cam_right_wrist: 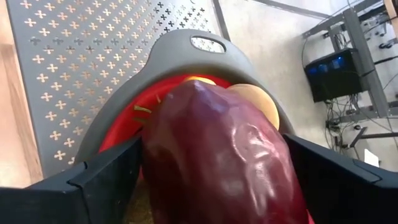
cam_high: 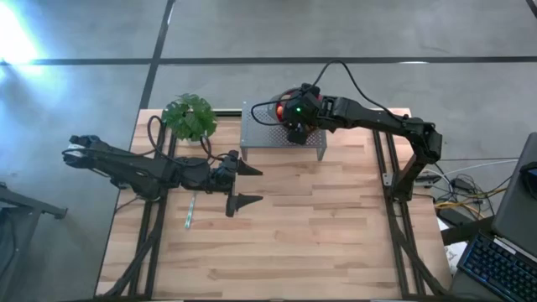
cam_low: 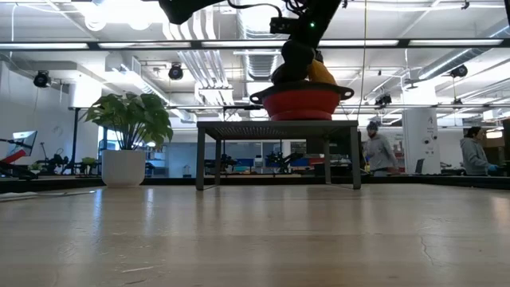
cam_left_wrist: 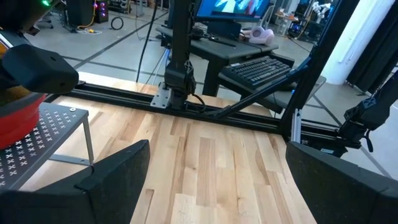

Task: Pick & Place Fruit
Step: Put the apple into the strainer bowl on the shelf

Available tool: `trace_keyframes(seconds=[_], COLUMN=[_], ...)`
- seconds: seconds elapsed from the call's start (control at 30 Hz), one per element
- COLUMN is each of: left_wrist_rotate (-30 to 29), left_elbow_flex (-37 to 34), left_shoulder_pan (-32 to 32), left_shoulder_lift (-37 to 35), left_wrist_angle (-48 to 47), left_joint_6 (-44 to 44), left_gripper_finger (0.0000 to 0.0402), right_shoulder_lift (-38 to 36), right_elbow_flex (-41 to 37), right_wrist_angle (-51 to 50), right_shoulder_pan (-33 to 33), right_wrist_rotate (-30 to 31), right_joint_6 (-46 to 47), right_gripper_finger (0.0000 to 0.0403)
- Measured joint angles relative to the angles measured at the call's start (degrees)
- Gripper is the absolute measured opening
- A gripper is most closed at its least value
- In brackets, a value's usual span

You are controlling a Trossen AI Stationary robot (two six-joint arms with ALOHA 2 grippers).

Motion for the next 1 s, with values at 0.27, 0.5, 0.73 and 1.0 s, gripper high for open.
trace_keyframes(seconds=[0.27,0.5,0.73,1.0], left_wrist_rotate=[0.00,0.00,0.00,0.00], left_elbow_flex=[0.00,-0.02,-0.02,-0.02], left_shoulder_pan=[0.00,0.00,0.00,0.00], left_shoulder_lift=[0.00,0.00,0.00,0.00], left_wrist_angle=[0.00,0.00,0.00,-0.04], left_joint_6=[0.00,0.02,0.04,0.07], left_gripper_finger=[0.0380,0.0381,0.0381,0.0380], right_shoulder_lift=[0.00,-0.12,-1.30,-2.98], right_elbow_flex=[0.00,0.42,0.42,0.42], right_wrist_angle=[-0.01,-1.39,-2.28,-2.65], right_shoulder_pan=[0.00,0.00,0.15,0.34], right_wrist_rotate=[0.00,-0.02,-0.09,-0.09], right_joint_6=[-2.02,-2.03,-2.01,-1.89], right_gripper_finger=[0.0384,0.0384,0.0384,0.0384])
